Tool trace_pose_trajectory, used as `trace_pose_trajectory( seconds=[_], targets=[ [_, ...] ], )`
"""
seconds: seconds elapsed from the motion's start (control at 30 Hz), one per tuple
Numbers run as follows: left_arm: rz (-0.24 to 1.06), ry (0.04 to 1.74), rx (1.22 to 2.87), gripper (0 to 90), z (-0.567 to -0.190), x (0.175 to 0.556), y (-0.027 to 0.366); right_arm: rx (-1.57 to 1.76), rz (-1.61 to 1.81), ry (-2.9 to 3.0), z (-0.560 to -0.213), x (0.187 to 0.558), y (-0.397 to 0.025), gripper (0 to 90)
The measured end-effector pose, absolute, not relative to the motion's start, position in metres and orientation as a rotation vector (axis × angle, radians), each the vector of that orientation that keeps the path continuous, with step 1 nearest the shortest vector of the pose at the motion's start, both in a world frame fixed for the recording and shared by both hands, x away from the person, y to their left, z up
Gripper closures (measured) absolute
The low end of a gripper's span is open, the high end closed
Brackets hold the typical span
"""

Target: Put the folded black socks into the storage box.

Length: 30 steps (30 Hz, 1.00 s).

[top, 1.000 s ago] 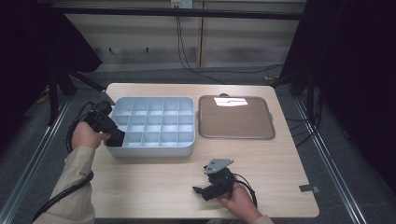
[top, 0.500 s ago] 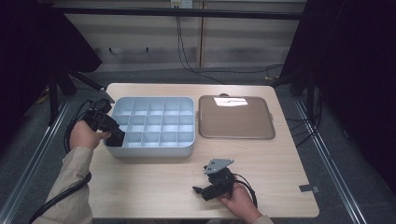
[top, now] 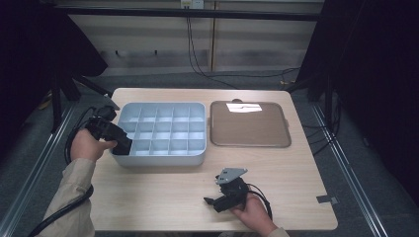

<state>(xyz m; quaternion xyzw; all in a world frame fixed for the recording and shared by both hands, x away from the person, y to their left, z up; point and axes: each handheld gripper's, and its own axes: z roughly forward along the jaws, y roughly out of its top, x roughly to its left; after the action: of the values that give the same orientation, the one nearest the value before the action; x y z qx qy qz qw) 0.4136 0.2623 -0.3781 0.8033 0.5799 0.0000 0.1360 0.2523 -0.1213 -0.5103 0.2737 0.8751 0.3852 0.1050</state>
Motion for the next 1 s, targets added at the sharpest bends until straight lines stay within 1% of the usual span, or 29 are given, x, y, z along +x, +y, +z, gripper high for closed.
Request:
trace_pose_trajectory(
  seconds=[0.3, 0.47, 0.63, 0.93, 1.0],
  targets=[
    [-0.010, 1.664, 2.315, 34.4, -0.383, 0.404, 0.268, 0.815, 1.137, 2.583, -0.510, 0.252, -0.121, 14.8],
    [-0.012, 1.665, 2.303, 33.4, -0.385, 0.398, 0.271, 0.812, 1.140, 2.579, -0.511, 0.253, -0.121, 14.7],
    [-0.002, 1.654, 2.294, 28.0, -0.386, 0.394, 0.270, 0.818, 1.139, 2.581, -0.511, 0.253, -0.121, 14.7],
    [0.002, 1.643, 2.286, 24.0, -0.385, 0.387, 0.266, 0.816, 1.140, 2.581, -0.511, 0.253, -0.121, 14.7],
    [0.009, 1.628, 2.315, 23.9, -0.385, 0.385, 0.266, 0.816, 1.140, 2.581, -0.511, 0.253, -0.121, 14.7]
  ],
)
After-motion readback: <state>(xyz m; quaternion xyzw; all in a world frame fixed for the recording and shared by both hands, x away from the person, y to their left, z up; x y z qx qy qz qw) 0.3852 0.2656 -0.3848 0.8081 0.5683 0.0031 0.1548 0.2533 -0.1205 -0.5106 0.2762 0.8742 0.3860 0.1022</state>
